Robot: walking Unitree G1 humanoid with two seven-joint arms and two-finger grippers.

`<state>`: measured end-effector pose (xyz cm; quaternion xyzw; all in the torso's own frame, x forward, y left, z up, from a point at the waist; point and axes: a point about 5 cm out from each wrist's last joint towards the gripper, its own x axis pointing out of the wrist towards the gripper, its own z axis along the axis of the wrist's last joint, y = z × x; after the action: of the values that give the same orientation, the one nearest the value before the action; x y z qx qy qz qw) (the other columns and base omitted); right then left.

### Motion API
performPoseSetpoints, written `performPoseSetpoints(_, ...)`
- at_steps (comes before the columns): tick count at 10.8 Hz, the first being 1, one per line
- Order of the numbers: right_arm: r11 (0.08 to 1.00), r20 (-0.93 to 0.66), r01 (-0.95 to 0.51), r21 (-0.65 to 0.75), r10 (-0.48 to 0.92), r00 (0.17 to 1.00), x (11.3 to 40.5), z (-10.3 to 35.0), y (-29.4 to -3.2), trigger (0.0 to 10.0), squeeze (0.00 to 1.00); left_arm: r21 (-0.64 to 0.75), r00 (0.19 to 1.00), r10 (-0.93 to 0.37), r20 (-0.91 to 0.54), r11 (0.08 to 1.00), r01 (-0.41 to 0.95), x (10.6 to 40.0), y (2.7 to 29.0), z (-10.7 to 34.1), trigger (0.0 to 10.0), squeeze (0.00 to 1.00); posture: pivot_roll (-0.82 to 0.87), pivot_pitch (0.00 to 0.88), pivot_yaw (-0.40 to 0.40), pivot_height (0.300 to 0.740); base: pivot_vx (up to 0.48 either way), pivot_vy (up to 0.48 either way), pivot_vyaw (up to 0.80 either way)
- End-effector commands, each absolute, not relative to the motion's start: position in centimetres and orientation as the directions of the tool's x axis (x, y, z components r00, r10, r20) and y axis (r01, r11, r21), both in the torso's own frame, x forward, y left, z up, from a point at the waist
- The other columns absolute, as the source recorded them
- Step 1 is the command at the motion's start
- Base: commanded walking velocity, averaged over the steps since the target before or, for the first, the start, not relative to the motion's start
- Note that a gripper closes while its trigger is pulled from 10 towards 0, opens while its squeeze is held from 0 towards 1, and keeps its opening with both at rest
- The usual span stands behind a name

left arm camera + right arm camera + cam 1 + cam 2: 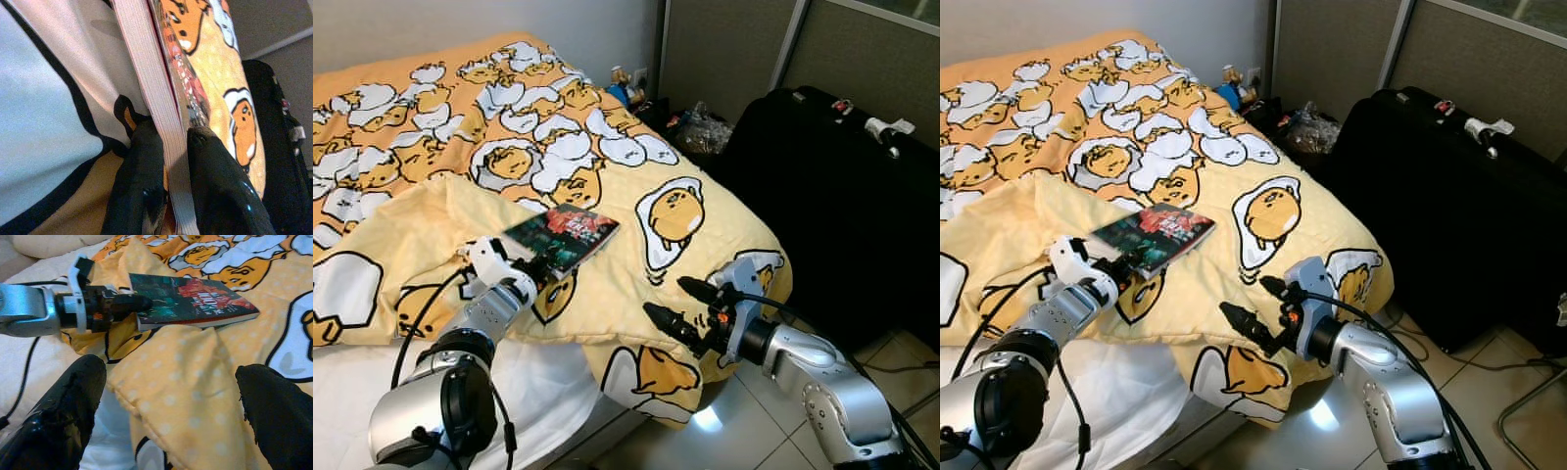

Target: Clean up the room

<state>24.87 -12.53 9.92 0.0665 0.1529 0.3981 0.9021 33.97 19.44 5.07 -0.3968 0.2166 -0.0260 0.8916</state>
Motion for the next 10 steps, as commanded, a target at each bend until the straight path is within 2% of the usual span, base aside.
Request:
performPoseSetpoints(1, 0.686, -0.232, -0.692, 0.226, 0.728, 0.646, 25.0, 9.7, -12.5, 10.0, 0.00, -0.694, 0.916, -0.263, -0.302, 0.720, -0.022, 35.1, 19.0, 6.7, 0.0, 0.00, -0.07, 0.000, 0.080, 0.740, 0.000, 0.000, 0.00)
performPoseSetpoints(2, 0.706, -0.234, -0.675, 0.213, 0.708, 0.667, 25.1, 9.6, -12.6, 10.0, 0.00, -0.571, 0.914, -0.341, -0.219, 0.805, 0.163, 35.5, 18.8, 8.1, 0.0, 0.00, -0.07, 0.000, 0.083, 0.740, 0.000, 0.000, 0.00)
performPoseSetpoints(4, 0.713, -0.233, -0.668, 0.213, 0.701, 0.674, 25.1, 9.4, -12.5, 10.0, 0.00, -0.394, 0.908, -0.382, -0.173, 0.872, 0.291, 35.3, 19.2, 8.8, 0.0, 0.00, -0.07, 0.000, 0.087, 0.740, 0.000, 0.000, 0.00)
performPoseSetpoints(6, 0.717, -0.231, -0.665, 0.208, 0.697, 0.679, 25.0, 9.3, -12.2, 10.0, 0.00, -0.138, 0.899, -0.405, -0.168, 0.912, 0.385, 34.2, 20.4, 9.1, 0.0, 0.00, -0.06, 0.000, 0.092, 0.740, 0.000, 0.000, 0.00)
performPoseSetpoints(7, 0.718, -0.230, -0.664, 0.208, 0.696, 0.681, 25.0, 9.3, -12.2, 10.0, 0.00, -0.156, 0.898, -0.395, -0.191, 0.916, 0.370, 33.9, 20.8, 8.8, 0.0, 0.00, -0.06, 0.000, 0.092, 0.740, 0.000, 0.000, 0.00)
performPoseSetpoints(8, 0.721, -0.229, -0.662, 0.204, 0.693, 0.683, 25.0, 9.3, -12.3, 10.0, 0.00, -0.271, 0.900, -0.326, -0.289, 0.930, 0.250, 33.1, 22.1, 7.4, 0.0, 0.00, -0.06, 0.000, 0.096, 0.740, 0.000, 0.000, 0.00)
performPoseSetpoints(10, 0.723, -0.230, -0.661, 0.202, 0.691, 0.685, 25.0, 9.2, -12.2, 10.0, 0.00, -0.497, 0.830, -0.300, -0.471, 0.867, 0.031, 30.6, 23.6, 4.2, 0.0, 0.00, -0.05, 0.000, 0.089, 0.740, 0.000, 0.000, 0.00)
